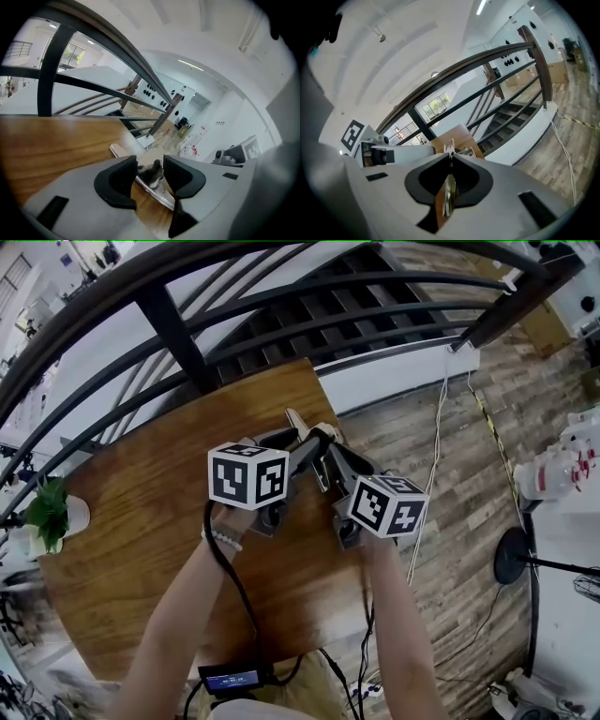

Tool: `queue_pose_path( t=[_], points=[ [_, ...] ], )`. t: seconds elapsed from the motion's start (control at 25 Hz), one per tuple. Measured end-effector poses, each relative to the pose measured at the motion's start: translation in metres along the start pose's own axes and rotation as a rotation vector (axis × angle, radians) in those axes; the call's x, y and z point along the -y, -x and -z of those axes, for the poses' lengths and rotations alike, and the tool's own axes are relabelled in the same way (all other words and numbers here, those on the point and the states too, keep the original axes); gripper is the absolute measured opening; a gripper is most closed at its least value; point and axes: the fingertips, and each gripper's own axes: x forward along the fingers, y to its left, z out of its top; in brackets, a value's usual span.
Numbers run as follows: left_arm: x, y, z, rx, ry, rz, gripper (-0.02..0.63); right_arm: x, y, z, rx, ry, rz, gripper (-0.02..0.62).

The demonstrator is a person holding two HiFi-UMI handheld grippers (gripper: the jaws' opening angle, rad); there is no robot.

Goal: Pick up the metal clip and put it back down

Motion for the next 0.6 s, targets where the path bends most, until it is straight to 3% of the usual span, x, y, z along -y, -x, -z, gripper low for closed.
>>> queue_pose_path(
  t=[0.28, 0.4, 0.6],
  points=[
    [0.005, 0.015, 0.0, 0.045, 0.008, 0.033, 0.186, 0.013, 0.001, 0.001, 0.006, 0.003, 0.058, 0.052],
    [0.009, 0.024, -0.003, 0.07, -0.032, 0.048, 0.186, 0.014, 0.005, 0.0, 0.014, 0.049, 0.097, 0.086],
    [0.024, 0.048, -0.008, 0.128, -0.121, 0.057, 0.131, 0.003, 0.03, -0.003, 0.067, 0.166, 0.15, 0.057]
  ],
)
